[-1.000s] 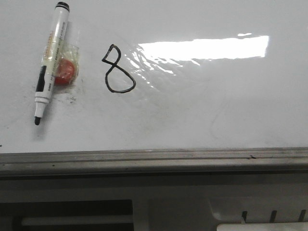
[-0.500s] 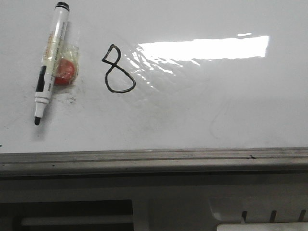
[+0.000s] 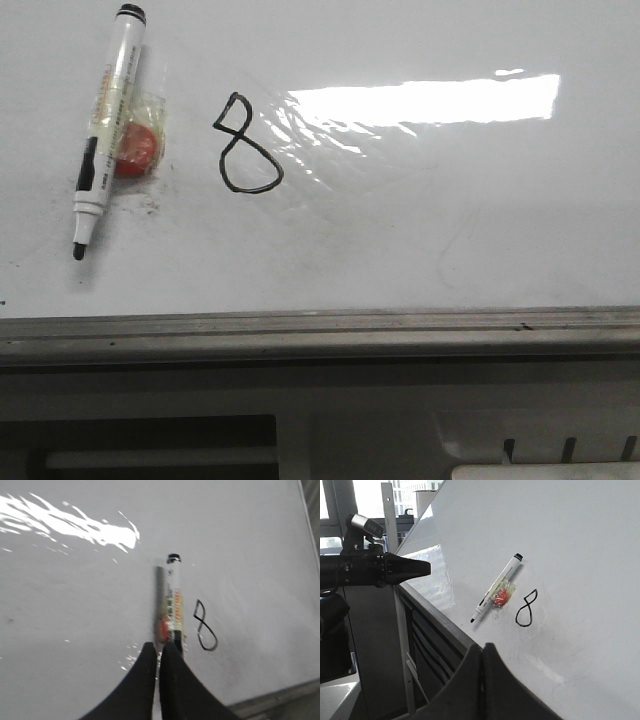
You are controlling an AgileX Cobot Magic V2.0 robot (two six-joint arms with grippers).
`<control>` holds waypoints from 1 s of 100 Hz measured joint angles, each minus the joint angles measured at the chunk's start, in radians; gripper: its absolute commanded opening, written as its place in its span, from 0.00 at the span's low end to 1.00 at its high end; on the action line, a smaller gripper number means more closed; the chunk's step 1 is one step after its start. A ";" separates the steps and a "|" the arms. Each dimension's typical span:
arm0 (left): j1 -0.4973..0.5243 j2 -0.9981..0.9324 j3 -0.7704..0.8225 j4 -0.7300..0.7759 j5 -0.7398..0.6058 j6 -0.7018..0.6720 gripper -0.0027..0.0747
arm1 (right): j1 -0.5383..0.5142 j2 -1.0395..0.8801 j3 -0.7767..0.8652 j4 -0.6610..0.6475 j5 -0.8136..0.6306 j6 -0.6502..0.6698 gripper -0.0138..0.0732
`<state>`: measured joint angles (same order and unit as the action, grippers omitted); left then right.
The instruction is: Write number 8 on whiteboard
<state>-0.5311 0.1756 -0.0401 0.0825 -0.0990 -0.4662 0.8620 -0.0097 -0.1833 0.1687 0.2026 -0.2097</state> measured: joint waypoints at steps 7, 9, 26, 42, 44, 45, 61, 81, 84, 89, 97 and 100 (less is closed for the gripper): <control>0.071 -0.029 0.002 -0.002 0.002 0.000 0.01 | 0.000 0.000 0.000 0.000 0.000 0.000 0.09; 0.093 -0.035 0.002 -0.002 0.002 0.000 0.01 | 0.000 0.000 0.000 0.000 0.000 0.000 0.09; 0.289 -0.109 0.002 -0.002 0.018 0.000 0.01 | 0.000 0.000 0.000 0.000 0.000 0.000 0.09; 0.460 -0.151 0.002 -0.002 0.093 0.015 0.01 | 0.000 0.000 0.000 0.000 0.000 0.000 0.09; 0.476 -0.154 0.002 -0.002 0.106 0.027 0.01 | 0.000 0.000 0.000 0.000 0.000 0.000 0.09; 0.487 -0.158 0.002 -0.002 0.111 0.032 0.01 | 0.000 0.000 0.000 0.000 0.000 0.000 0.09; 0.557 -0.177 0.028 -0.012 0.147 0.192 0.01 | 0.000 0.000 0.000 0.000 0.000 0.000 0.09; 0.566 -0.177 0.041 -0.047 0.180 0.304 0.01 | 0.000 0.000 0.000 0.000 0.000 0.000 0.09; 0.566 -0.177 0.041 -0.058 0.199 0.335 0.01 | 0.000 0.000 0.000 0.000 0.000 0.000 0.09; 0.566 -0.177 0.041 -0.082 0.228 0.385 0.01 | 0.000 0.000 0.000 0.000 0.000 0.000 0.09; 0.566 -0.177 0.041 -0.135 0.285 0.446 0.01 | 0.000 0.000 0.000 0.000 0.001 0.000 0.09; 0.566 -0.177 0.041 -0.147 0.313 0.466 0.01 | 0.000 0.000 0.000 0.000 0.001 0.000 0.09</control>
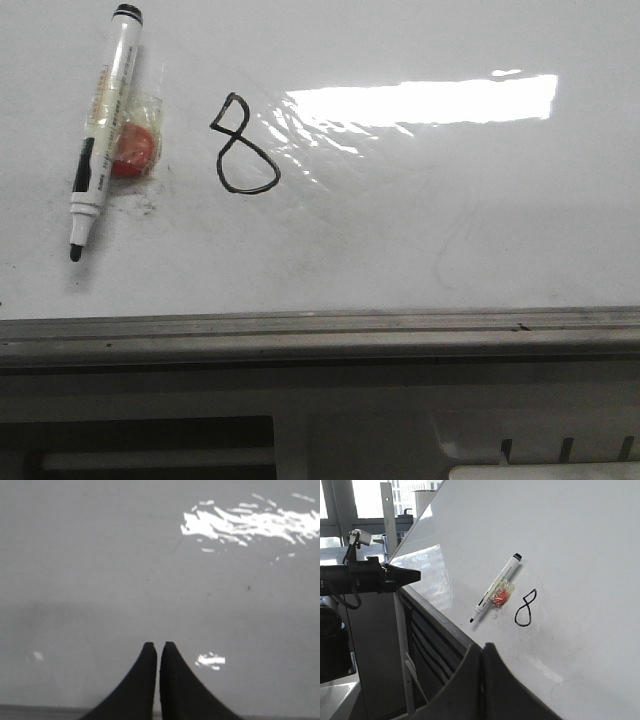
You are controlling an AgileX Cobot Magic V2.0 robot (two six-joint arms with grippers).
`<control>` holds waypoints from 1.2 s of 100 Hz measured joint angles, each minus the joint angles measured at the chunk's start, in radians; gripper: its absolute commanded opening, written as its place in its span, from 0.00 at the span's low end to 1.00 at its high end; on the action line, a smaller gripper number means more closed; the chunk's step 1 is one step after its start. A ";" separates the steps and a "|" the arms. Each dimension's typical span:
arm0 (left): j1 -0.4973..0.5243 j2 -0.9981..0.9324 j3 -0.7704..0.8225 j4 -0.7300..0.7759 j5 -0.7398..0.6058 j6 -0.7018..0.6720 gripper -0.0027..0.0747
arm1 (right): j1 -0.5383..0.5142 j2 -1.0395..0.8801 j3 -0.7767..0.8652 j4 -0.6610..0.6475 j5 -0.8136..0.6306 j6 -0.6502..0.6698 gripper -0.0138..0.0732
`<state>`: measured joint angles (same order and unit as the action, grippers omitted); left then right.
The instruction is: Write number 8 on whiteboard
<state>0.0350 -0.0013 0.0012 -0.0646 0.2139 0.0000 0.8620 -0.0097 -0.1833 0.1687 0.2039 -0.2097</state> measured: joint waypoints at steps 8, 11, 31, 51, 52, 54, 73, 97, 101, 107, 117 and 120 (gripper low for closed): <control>0.000 0.000 0.000 -0.017 0.059 0.011 0.01 | 0.000 0.000 0.000 0.000 0.000 0.000 0.09; 0.000 0.000 0.000 -0.020 0.080 0.012 0.01 | 0.000 0.000 0.000 0.000 0.000 0.000 0.09; 0.000 0.000 0.000 -0.019 0.119 0.021 0.01 | 0.000 0.000 0.000 0.000 0.000 0.000 0.09; 0.000 0.000 0.000 -0.017 0.119 0.021 0.01 | 0.000 0.000 0.000 0.000 0.000 0.000 0.09; 0.000 0.000 0.000 -0.017 0.119 0.021 0.01 | 0.000 0.000 0.000 0.000 0.000 0.000 0.09; 0.000 0.000 0.000 -0.017 0.119 0.021 0.01 | 0.000 0.000 0.000 0.000 0.000 0.000 0.09; 0.000 0.000 0.000 -0.017 0.119 0.021 0.01 | 0.000 0.000 0.000 -0.001 0.000 0.000 0.09; 0.000 0.000 0.000 -0.017 0.119 0.021 0.01 | 0.000 0.000 0.000 -0.001 0.000 0.000 0.09; 0.000 0.000 0.000 -0.017 0.120 0.021 0.01 | 0.000 0.000 0.000 -0.001 0.000 0.000 0.09; 0.000 0.000 0.000 -0.017 0.120 0.021 0.01 | 0.000 0.000 0.000 -0.001 0.000 0.000 0.09; 0.000 0.000 0.000 -0.017 0.120 0.023 0.01 | 0.000 0.000 0.000 -0.001 0.000 0.000 0.09; 0.000 0.000 0.000 -0.017 0.120 0.023 0.01 | 0.000 0.000 0.000 -0.001 0.000 0.000 0.09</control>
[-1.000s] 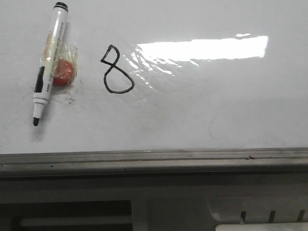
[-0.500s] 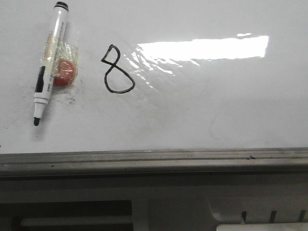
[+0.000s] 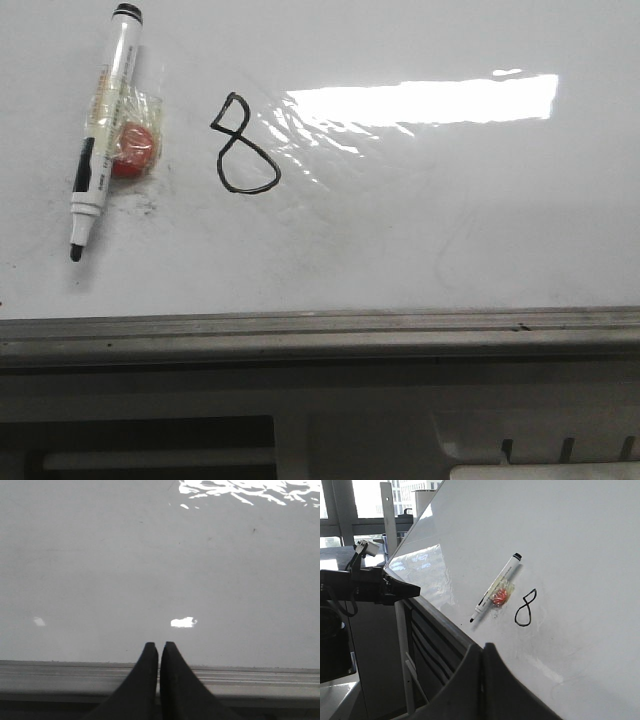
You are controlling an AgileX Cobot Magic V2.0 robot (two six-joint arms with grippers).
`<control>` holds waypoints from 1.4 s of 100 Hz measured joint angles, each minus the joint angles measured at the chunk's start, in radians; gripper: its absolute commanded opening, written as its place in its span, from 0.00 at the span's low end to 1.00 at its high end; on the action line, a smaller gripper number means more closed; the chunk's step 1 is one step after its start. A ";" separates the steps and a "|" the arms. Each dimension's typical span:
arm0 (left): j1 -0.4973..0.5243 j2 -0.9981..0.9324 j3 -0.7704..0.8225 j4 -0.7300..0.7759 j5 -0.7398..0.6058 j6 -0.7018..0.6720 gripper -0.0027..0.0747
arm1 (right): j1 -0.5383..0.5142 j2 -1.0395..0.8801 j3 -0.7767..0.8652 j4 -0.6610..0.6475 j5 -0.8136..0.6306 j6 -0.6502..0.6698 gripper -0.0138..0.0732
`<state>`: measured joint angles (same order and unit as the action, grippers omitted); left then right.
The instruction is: Write number 8 on whiteboard
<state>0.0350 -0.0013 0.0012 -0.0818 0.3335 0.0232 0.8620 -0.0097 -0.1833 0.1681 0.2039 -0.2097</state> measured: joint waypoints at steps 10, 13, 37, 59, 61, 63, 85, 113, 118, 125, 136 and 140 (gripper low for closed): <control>0.000 0.000 0.000 0.000 0.000 0.000 0.01 | 0.000 0.000 0.000 0.000 0.000 0.000 0.09; 0.000 0.000 0.000 0.000 0.000 0.000 0.01 | 0.000 0.000 0.000 0.000 0.000 0.000 0.09; 0.000 0.000 0.000 0.000 0.000 0.000 0.01 | 0.000 0.000 0.000 -0.004 0.000 0.000 0.09; 0.000 0.000 0.000 0.000 0.000 0.000 0.01 | 0.000 0.000 0.000 -0.010 0.001 0.000 0.09; 0.000 0.000 0.000 0.000 0.000 0.000 0.01 | -0.006 0.000 0.000 -0.010 0.002 0.000 0.09; 0.000 0.000 0.000 0.000 0.000 0.000 0.01 | -0.011 0.000 0.000 -0.010 0.002 0.000 0.09; 0.000 0.000 0.000 0.000 0.000 0.000 0.01 | -0.162 0.000 0.000 -0.010 0.006 0.000 0.09; 0.000 0.000 0.000 0.000 0.000 0.000 0.01 | -0.535 0.000 0.000 -0.012 0.006 0.000 0.09; 0.000 0.000 0.000 0.000 0.000 0.000 0.01 | -0.611 0.000 0.000 -0.012 0.006 0.000 0.09; 0.000 0.000 0.000 0.000 0.000 0.000 0.01 | -0.719 0.000 0.000 -0.012 0.006 0.000 0.09; 0.000 0.000 0.000 0.000 0.000 0.000 0.01 | -0.885 0.000 0.000 -0.012 0.006 0.000 0.09; 0.000 0.000 0.000 0.000 0.000 0.000 0.01 | -0.940 0.000 0.000 -0.010 0.006 0.000 0.09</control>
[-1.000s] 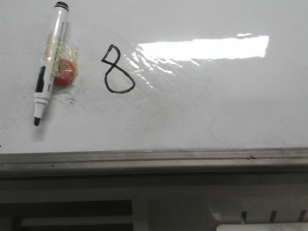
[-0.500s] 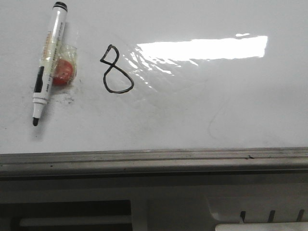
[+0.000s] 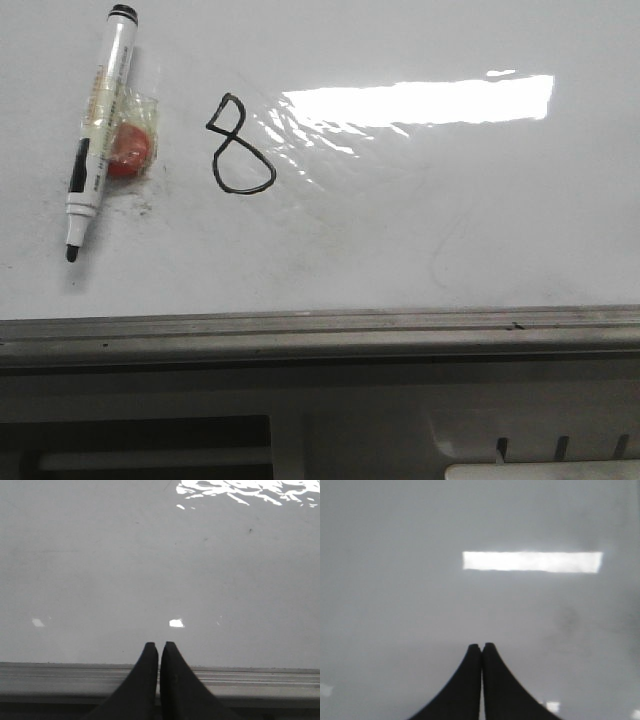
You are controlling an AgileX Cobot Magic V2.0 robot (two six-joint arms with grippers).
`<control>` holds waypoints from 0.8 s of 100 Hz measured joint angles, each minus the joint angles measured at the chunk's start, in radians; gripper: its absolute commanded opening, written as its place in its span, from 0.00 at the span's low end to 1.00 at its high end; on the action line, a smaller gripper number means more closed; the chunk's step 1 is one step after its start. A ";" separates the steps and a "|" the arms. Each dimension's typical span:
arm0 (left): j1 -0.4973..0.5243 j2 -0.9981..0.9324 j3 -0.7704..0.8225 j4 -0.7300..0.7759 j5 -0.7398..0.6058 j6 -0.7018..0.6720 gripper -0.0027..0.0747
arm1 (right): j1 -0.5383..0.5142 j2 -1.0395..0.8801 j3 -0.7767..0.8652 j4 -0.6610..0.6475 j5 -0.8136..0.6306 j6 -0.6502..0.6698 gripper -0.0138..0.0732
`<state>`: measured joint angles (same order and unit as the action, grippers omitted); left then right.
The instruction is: Write number 8 on whiteboard
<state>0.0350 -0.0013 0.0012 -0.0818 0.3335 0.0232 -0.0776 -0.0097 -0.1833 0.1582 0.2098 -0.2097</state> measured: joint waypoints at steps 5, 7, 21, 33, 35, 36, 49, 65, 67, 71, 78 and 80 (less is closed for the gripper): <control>0.000 0.000 0.000 0.000 0.000 0.000 0.01 | -0.055 0.000 0.002 0.000 0.000 0.000 0.09; 0.000 0.000 0.000 0.000 0.000 0.000 0.01 | -0.075 0.000 0.005 0.002 0.000 0.000 0.09; 0.000 0.000 0.000 0.000 0.000 0.000 0.01 | -0.152 0.000 0.056 0.010 -0.004 0.000 0.09; 0.000 0.000 0.000 0.000 0.000 0.000 0.01 | -0.156 0.000 0.120 0.017 -0.004 0.006 0.09; 0.000 0.000 0.000 0.000 0.000 0.000 0.01 | -0.158 0.000 0.131 0.019 -0.004 0.008 0.09; 0.000 0.000 0.000 0.000 0.000 0.000 0.01 | -0.158 0.000 0.135 0.019 -0.004 0.008 0.09; 0.000 0.000 0.000 0.000 0.000 0.000 0.01 | -0.159 0.000 0.194 0.019 -0.014 0.019 0.09; 0.000 0.000 0.000 0.000 0.000 0.000 0.01 | -0.160 -0.002 0.194 -0.027 0.026 0.027 0.09; 0.000 0.000 0.000 0.000 0.000 0.000 0.01 | -0.160 -0.002 0.194 -0.035 0.036 0.029 0.09; 0.000 0.000 0.000 0.000 0.000 0.000 0.01 | -0.160 -0.002 0.194 -0.053 0.064 0.032 0.09; 0.000 0.000 0.000 0.000 0.000 0.000 0.01 | -0.160 -0.002 0.194 -0.071 0.106 0.033 0.09; 0.000 0.000 0.000 0.000 0.000 0.000 0.01 | -0.160 -0.002 0.194 -0.076 0.108 0.033 0.09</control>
<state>0.0350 -0.0013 0.0012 -0.0818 0.3335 0.0232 -0.2378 -0.0114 0.0108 0.0826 0.3176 -0.1768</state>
